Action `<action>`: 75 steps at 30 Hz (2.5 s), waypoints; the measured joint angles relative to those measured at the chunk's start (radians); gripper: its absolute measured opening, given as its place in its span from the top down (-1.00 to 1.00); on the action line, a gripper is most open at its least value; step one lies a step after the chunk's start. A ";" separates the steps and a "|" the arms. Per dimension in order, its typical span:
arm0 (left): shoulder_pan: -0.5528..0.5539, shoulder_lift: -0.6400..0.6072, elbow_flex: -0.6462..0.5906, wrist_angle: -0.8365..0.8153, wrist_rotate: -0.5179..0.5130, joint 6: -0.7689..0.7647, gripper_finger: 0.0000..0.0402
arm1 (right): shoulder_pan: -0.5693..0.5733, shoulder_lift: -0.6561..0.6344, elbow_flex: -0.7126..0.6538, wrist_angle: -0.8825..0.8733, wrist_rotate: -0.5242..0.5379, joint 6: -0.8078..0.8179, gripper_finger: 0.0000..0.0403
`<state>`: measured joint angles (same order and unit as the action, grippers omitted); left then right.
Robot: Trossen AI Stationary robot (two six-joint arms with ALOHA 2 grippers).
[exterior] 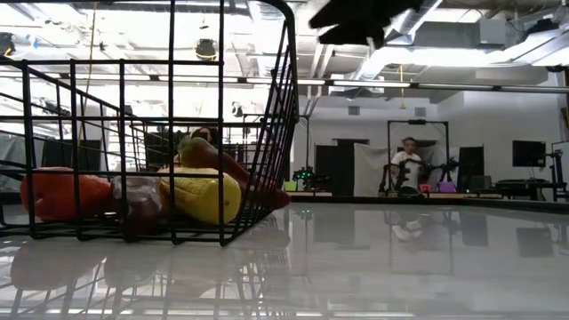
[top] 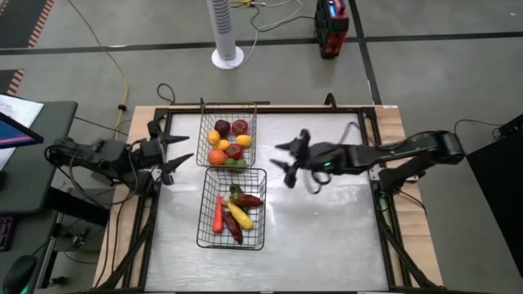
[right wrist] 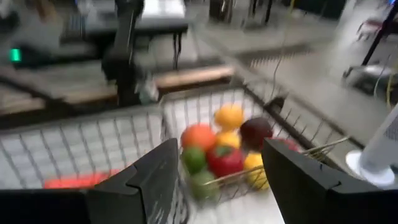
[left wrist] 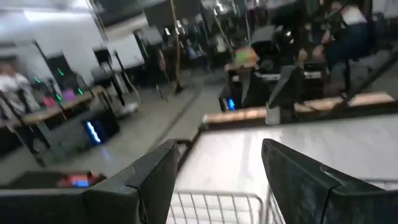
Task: Sort produce into baskets
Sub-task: Return to Home Position
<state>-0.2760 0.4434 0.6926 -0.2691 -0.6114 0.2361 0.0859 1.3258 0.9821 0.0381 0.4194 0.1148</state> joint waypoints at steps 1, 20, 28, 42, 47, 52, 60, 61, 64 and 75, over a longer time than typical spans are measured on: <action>0.001 -0.014 -0.027 0.045 -0.007 0.026 -0.11 | -0.011 -0.040 -0.054 0.068 0.001 -0.012 -0.29; 0.002 -0.344 -0.200 0.203 -0.114 0.088 -0.11 | -0.193 -0.624 -0.645 0.443 0.006 0.028 -0.29; 0.002 -0.428 -0.328 0.341 -0.130 0.062 -0.11 | -0.191 -0.806 -0.645 0.379 0.007 -0.069 -0.29; 0.002 -0.427 -0.610 0.808 -0.022 0.047 -0.11 | -0.191 -0.933 -0.695 0.292 0.081 -0.105 -0.29; 0.002 -0.427 -0.631 0.745 0.020 -0.072 -0.11 | -0.166 -1.005 -0.754 0.200 0.053 0.020 -0.29; 0.002 -0.427 -0.633 0.662 0.086 -0.130 -0.11 | -0.120 -1.116 -0.810 0.188 0.054 0.008 -0.29; 0.002 -0.427 -0.633 0.532 0.162 -0.152 -0.11 | -0.077 -1.266 -0.825 -0.063 0.054 0.043 -0.29; 0.002 -0.427 -0.633 0.518 0.174 -0.152 -0.11 | -0.074 -1.275 -0.824 -0.087 0.054 0.056 -0.29; 0.002 -0.427 -0.633 0.500 0.212 -0.145 -0.11 | -0.057 -1.290 -0.824 -0.158 0.053 0.084 -0.29; 0.002 -0.427 -0.633 0.425 0.410 -0.096 -0.11 | -0.055 -1.285 -0.825 -0.237 0.155 0.208 -0.29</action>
<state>-0.2745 0.0166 0.0593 0.1556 -0.2012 0.1397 0.0307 0.0411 0.1574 -0.1989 0.5743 0.3230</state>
